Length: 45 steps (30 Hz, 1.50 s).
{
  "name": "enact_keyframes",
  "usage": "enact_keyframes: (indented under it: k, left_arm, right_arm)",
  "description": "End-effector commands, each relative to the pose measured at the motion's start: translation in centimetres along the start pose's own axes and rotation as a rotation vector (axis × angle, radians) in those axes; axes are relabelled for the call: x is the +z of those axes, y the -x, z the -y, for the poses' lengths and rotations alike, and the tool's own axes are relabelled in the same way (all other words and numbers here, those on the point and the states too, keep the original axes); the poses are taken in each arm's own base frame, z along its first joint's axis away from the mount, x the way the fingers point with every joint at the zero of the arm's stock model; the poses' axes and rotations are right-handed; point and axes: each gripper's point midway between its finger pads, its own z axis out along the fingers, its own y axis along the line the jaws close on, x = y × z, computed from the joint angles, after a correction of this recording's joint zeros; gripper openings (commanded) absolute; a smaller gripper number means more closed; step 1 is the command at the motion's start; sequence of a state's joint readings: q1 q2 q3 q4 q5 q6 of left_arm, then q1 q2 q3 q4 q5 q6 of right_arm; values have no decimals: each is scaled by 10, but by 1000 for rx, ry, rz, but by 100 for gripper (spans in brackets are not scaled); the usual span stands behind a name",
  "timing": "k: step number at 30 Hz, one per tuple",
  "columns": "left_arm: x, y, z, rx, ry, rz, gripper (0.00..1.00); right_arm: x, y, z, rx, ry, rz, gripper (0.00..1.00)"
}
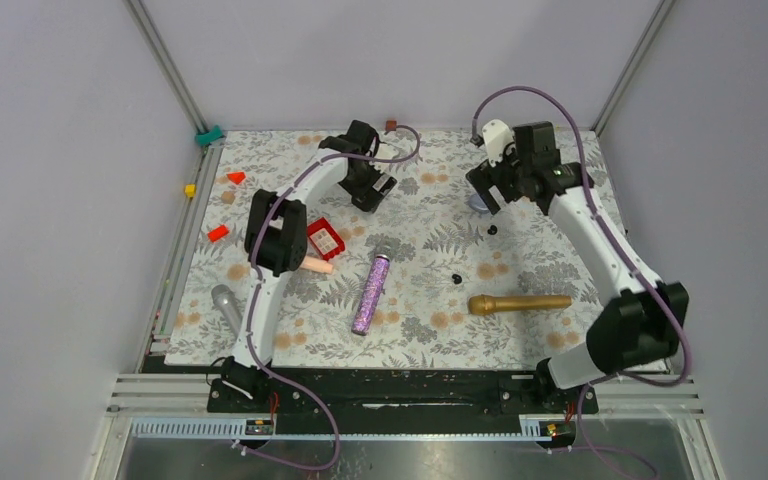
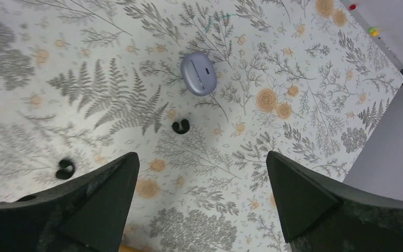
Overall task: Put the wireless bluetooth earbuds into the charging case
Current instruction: Place the charging case at the center of the board, then pick up the charging case at the center of the board.
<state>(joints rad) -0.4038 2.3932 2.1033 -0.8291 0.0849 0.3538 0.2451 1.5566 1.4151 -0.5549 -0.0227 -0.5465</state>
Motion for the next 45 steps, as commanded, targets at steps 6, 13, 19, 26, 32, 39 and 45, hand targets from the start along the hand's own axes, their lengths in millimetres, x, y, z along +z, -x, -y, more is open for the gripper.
enact_keyframes:
  k: [6, 13, 19, 26, 32, 39, 45]
  left_arm:
    - [-6, -1, 17, -46, -127, -13, 98]
    - [-18, -6, 47, -135, -268, -4, 99]
    - [-32, -7, 76, -227, -354, 0, 99]
    - [-53, -2, 130, -162, -471, 47, 99]
    - [-73, 23, 129, -106, -423, 172, 99]
    - [-86, 38, 79, 6, -146, 269, 99]
    - [-58, 35, 52, 98, -27, 191, 98]
  right_arm:
    - [-79, 14, -42, 143, 122, 209, 99]
    - [-107, 22, -51, 178, 138, 308, 100]
    - [-100, 17, -54, 183, 138, 315, 100]
    - [-94, 10, -56, 170, 137, 305, 99]
    - [-92, 8, -58, 169, 140, 308, 99]
    - [-89, 6, -62, 170, 160, 308, 99]
    - [-88, 5, -67, 169, 180, 308, 100]
